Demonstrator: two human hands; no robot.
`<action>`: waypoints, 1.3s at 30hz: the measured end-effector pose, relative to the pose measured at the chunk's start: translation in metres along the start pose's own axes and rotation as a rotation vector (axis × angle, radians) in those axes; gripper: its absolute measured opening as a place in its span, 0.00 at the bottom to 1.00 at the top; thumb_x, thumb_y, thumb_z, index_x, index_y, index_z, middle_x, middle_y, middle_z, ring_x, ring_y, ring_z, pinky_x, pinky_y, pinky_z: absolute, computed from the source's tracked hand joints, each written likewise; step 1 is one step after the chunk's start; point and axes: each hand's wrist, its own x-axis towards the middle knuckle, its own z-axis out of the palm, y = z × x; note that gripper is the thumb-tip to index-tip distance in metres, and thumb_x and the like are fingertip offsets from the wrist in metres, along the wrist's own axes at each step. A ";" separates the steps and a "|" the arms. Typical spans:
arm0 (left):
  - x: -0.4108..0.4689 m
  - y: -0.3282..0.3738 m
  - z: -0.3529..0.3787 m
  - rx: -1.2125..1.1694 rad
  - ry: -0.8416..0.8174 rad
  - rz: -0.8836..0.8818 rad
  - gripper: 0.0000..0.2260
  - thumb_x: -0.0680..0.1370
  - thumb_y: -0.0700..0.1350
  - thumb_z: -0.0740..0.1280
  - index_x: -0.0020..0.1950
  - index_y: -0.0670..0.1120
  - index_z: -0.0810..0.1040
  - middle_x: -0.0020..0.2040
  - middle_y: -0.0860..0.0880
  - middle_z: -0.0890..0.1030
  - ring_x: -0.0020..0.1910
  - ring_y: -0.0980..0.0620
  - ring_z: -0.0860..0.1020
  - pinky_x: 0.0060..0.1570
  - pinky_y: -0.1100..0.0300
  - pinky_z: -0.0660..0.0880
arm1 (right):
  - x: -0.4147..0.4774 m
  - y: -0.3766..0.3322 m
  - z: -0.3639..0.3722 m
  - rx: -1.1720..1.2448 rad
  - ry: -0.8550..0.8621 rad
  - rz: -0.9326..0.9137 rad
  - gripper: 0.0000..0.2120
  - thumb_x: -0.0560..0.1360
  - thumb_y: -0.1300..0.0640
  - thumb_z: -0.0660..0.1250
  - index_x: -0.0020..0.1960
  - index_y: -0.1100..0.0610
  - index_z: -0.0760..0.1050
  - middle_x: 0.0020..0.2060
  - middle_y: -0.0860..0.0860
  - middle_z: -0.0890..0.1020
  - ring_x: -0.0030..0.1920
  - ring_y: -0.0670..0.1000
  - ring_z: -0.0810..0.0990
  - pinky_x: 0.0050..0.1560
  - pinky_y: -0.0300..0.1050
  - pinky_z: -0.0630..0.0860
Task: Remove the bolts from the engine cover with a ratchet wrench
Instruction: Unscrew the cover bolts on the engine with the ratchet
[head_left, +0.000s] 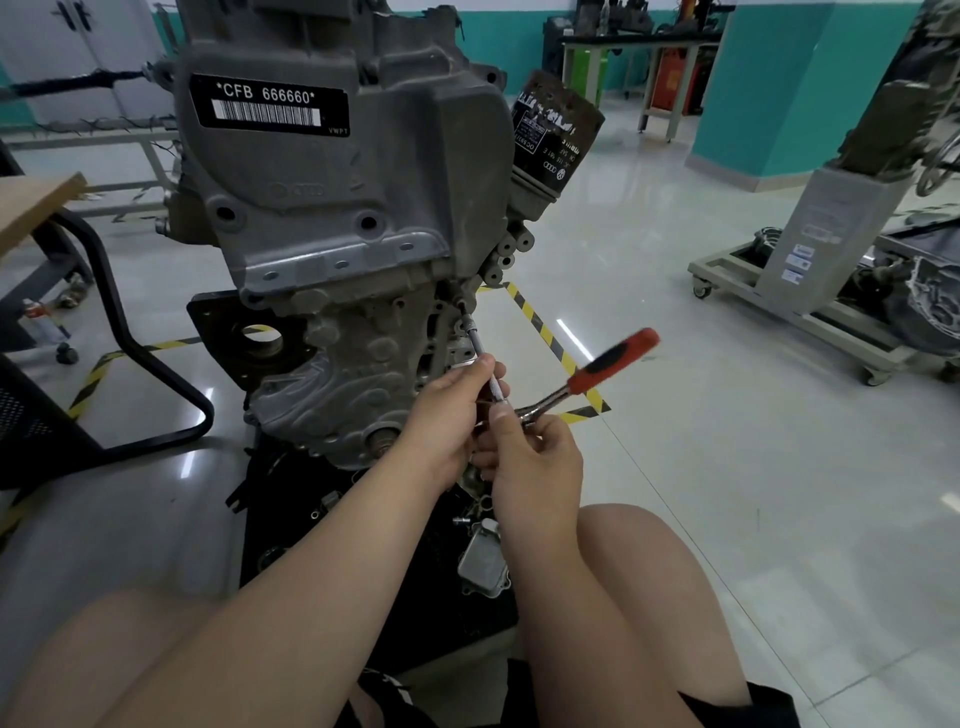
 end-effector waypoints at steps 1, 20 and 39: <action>0.000 -0.001 0.000 -0.008 -0.007 -0.006 0.13 0.81 0.50 0.63 0.39 0.47 0.78 0.30 0.52 0.76 0.19 0.56 0.70 0.19 0.68 0.65 | 0.001 0.000 0.000 0.046 -0.016 0.040 0.13 0.76 0.49 0.68 0.41 0.58 0.75 0.35 0.60 0.82 0.32 0.56 0.79 0.39 0.53 0.78; 0.007 -0.001 -0.001 0.011 0.094 -0.011 0.12 0.76 0.52 0.70 0.42 0.44 0.75 0.22 0.51 0.74 0.17 0.54 0.68 0.22 0.68 0.67 | 0.000 -0.008 0.005 0.526 -0.331 0.597 0.28 0.81 0.37 0.51 0.33 0.55 0.71 0.20 0.50 0.67 0.20 0.48 0.64 0.25 0.39 0.62; 0.032 0.026 0.007 -0.117 0.083 -0.037 0.18 0.83 0.52 0.56 0.43 0.44 0.78 0.28 0.52 0.78 0.26 0.54 0.73 0.31 0.62 0.73 | -0.001 -0.012 0.000 -0.040 -0.059 -0.119 0.10 0.77 0.57 0.68 0.45 0.41 0.76 0.40 0.49 0.84 0.36 0.45 0.83 0.37 0.37 0.79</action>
